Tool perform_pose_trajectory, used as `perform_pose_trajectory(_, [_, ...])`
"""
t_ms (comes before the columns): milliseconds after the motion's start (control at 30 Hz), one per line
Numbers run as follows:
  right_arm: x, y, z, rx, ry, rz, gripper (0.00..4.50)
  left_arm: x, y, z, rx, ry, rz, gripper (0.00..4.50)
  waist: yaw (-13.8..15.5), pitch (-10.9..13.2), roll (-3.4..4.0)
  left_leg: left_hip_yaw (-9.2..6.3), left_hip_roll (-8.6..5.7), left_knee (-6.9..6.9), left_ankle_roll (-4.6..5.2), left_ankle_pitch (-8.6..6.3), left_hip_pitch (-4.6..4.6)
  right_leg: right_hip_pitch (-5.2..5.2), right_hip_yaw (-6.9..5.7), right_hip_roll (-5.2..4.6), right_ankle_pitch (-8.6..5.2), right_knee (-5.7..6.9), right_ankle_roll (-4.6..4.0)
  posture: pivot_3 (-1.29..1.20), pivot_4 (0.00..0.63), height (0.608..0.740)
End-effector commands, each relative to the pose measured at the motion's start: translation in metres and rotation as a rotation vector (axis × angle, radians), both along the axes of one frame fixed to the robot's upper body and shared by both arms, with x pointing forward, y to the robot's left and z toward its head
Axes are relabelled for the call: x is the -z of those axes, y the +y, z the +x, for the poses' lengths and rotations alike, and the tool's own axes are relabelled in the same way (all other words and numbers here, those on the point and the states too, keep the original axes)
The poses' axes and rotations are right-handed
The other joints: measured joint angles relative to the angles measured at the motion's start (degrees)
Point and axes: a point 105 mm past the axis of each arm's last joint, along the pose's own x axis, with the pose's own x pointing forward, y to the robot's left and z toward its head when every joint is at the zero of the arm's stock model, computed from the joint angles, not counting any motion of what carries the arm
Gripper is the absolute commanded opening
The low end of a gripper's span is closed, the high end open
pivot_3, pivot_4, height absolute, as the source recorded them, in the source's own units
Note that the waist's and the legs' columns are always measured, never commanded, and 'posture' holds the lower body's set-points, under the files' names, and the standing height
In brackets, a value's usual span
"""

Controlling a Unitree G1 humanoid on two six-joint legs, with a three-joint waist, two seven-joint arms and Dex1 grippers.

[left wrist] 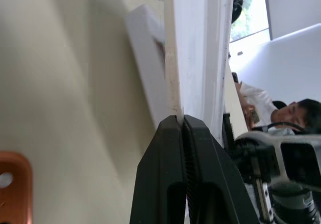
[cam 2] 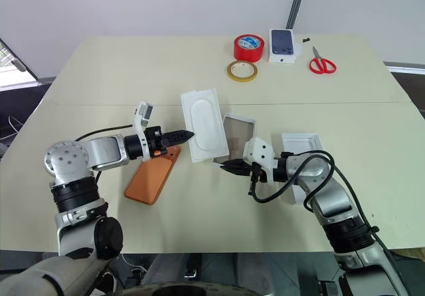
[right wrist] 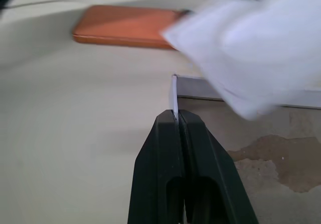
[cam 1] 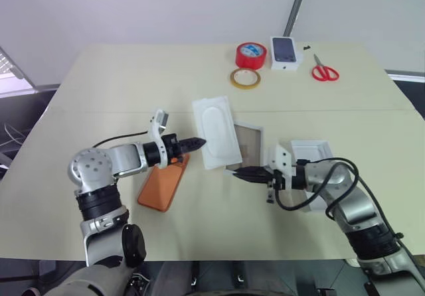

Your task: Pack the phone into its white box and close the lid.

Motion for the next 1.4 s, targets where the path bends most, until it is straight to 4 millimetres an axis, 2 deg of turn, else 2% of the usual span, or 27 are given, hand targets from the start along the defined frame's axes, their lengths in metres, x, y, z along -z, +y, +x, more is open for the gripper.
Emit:
perform_pose_trajectory(33, [-0.006, 0.008, -0.009, -0.052, -0.025, 0.022, 0.01, -0.006, -0.005, -0.002, 0.029, -0.029, 0.003, 0.0, 0.0, 0.0, 0.0, 0.0, 0.0, 0.0, 0.0, 0.0, 0.0, 0.0, 0.0, 0.0, 0.0, 0.0, 0.0, 0.0, 0.15, 0.74])
perform_pose_trajectory(100, [-0.006, 0.009, -0.021, -0.102, 0.074, 0.052, 0.58, -0.003, -0.008, -0.003, 0.041, -0.026, 0.014, 0.0, 0.0, 0.0, 0.0, 0.0, 0.0, 0.0, -0.01, 0.0, 0.0, 0.0, 0.0, 0.0, 0.0, 0.0, 0.0, 0.0, 0.15, 0.74])
perform_pose_trajectory(167, [-0.009, 0.008, -0.023, -0.107, 0.054, 0.05, 1.28, -0.001, -0.011, -0.005, 0.056, -0.022, 0.017, 0.0, 0.01, 0.01, -0.01, 0.0, 0.0, 0.0, 0.0, 0.0, 0.0, 0.0, 0.0, 0.0, 0.0, 0.0, 0.0, 0.0, 0.15, 0.74])
perform_pose_trajectory(200, [-0.01, 0.006, -0.023, -0.098, 0.035, 0.041, 1.89, 0.001, -0.012, -0.006, 0.068, -0.018, 0.026, 0.0, 0.03, 0.01, -0.01, -0.01, 0.0, 0.0, 0.0, 0.0, 0.0, 0.0, 0.0, 0.0, 0.0, 0.0, 0.0, 0.0, 0.15, 0.74])
perform_pose_trajectory(267, [-0.013, -0.001, -0.024, -0.08, 0.004, 0.022, 2.79, 0.003, -0.014, -0.009, 0.09, -0.013, 0.033, 0.0, 0.0, 0.01, -0.01, -0.01, 0.0, 0.0, 0.0, 0.0, 0.0, 0.0, 0.01, 0.0, 0.0, -0.01, 0.0, 0.0, 0.15, 0.74])
perform_pose_trajectory(367, [-0.021, -0.017, -0.035, -0.063, 0.111, 0.035, 4.29, 0.006, -0.016, -0.012, 0.11, -0.017, 0.047, 0.0, 0.15, 0.02, -0.02, -0.02, 0.0, -0.02, 0.0, 0.0, -0.01, -0.01, 0.01, 0.0, 0.0, -0.01, 0.0, 0.0, 0.15, 0.74])
perform_pose_trajectory(500, [-0.027, -0.061, -0.039, 0.069, 0.128, -0.004, 4.29, 0.007, -0.024, -0.012, 0.136, -0.023, 0.045, 0.0, 1.05, 0.03, -0.04, -0.03, 0.0, -0.01, 0.37, -0.22, -0.04, 0.03, 0.01, -0.03, 0.0, -0.1, -0.01, 0.0, 0.15, 0.74])
perform_pose_trajectory(600, [-0.025, -0.08, -0.037, 0.139, 0.079, -0.071, 4.29, 0.01, -0.028, -0.016, 0.17, -0.004, 0.034, 0.0, 1.22, 0.04, -0.06, -0.02, 0.0, -0.02, 0.39, -0.24, -0.04, 0.03, 0.01, -0.03, -0.01, -0.14, -0.01, 0.0, 0.15, 0.74])
perform_pose_trajectory(733, [-0.035, -0.086, -0.011, 0.259, -0.047, -0.028, 4.29, 0.015, -0.035, -0.017, 0.203, 0.006, 0.04, 0.0, 0.91, 0.06, -0.08, -0.02, 0.01, -0.02, 0.36, -0.22, -0.02, 0.02, 0.02, -0.02, 0.0, -0.12, -0.01, 0.0, 0.15, 0.74])
perform_pose_trajectory(867, [-0.031, -0.078, -0.01, 0.257, -0.055, -0.018, 4.29, 0.018, -0.037, -0.013, 0.207, -0.012, 0.073, 0.0, 1.28, 0.07, -0.12, -0.02, 0.01, -0.04, 0.17, -0.1, -0.03, 0.0, 0.01, -0.02, 0.0, -0.09, -0.01, 0.0, 0.15, 0.74])
perform_pose_trajectory(967, [-0.029, -0.076, -0.01, 0.264, -0.061, -0.012, 4.36, 0.018, -0.037, -0.009, 0.2, -0.025, 0.092, 0.87, 1.33, 0.08, -0.13, -0.02, 0.0, -0.05, 0.07, -0.04, -0.05, 0.0, 0.01, -0.02, 0.0, -0.11, -0.01, 0.0, 0.15, 0.74])
perform_pose_trajectory(1000, [-0.029, -0.076, -0.01, 0.266, -0.062, -0.011, 4.36, 0.019, -0.037, -0.007, 0.197, -0.029, 0.098, 1.3, 1.34, 0.08, -0.13, -0.02, 0.0, -0.04, 0.08, -0.05, -0.05, 0.01, 0.01, -0.02, 0.0, -0.12, -0.01, 0.0, 0.15, 0.74])
perform_pose_trajectory(1100, [-0.031, -0.075, -0.01, 0.272, -0.06, 0.01, 4.36, 0.014, -0.042, -0.013, 0.246, -0.059, 0.093, 2.74, 1.3, 0.09, -0.14, -0.02, 0.0, -0.04, 0.11, -0.06, -0.05, 0.0, 0.01, -0.02, -0.01, -0.12, -0.01, 0.0, 0.15, 0.74])
perform_pose_trajectory(1200, [-0.039, -0.063, -0.008, 0.26, -0.041, 0.071, 4.36, 0.012, -0.043, -0.017, 0.273, -0.104, 0.102, 4.25, 1.19, 0.09, -0.14, -0.02, 0.01, -0.05, 0.17, -0.1, -0.05, -0.01, 0.01, -0.02, -0.01, -0.12, -0.01, 0.0, 0.15, 0.74])
perform_pose_trajectory(1267, [-0.047, -0.053, -0.005, 0.251, -0.053, 0.112, 4.36, 0.008, -0.041, -0.014, 0.26, -0.14, 0.091, 4.25, 0.88, 0.1, -0.11, -0.02, 0.03, -0.06, 0.26, -0.15, -0.05, -0.02, 0.02, -0.02, -0.01, -0.11, -0.01, 0.0, 0.15, 0.74])
perform_pose_trajectory(1333, [-0.054, -0.04, 0.0, 0.235, -0.055, 0.158, 4.36, -0.001, -0.035, -0.003, 0.191, -0.25, 0.113, 4.25, 0.83, 0.11, -0.12, -0.02, 0.03, -0.06, 0.29, -0.16, -0.05, -0.04, 0.02, -0.02, -0.01, -0.07, -0.01, 0.0, 0.15, 0.74])
perform_pose_trajectory(1367, [-0.056, -0.034, 0.005, 0.238, -0.06, 0.179, 3.83, -0.006, -0.03, 0.002, 0.158, -0.317, 0.135, 4.33, 0.7, 0.11, -0.14, -0.02, 0.03, -0.07, 0.28, -0.16, -0.04, -0.05, 0.02, -0.01, -0.01, -0.07, -0.01, 0.0, 0.15, 0.74])
perform_pose_trajectory(1400, [-0.057, -0.028, 0.012, 0.248, -0.082, 0.186, 3.59, -0.01, -0.026, 0.005, 0.132, -0.383, 0.165, 4.33, 0.57, 0.12, -0.13, -0.02, 0.03, -0.08, 0.27, -0.15, -0.04, -0.06, 0.02, -0.01, -0.01, -0.07, -0.01, 0.0, 0.15, 0.74])
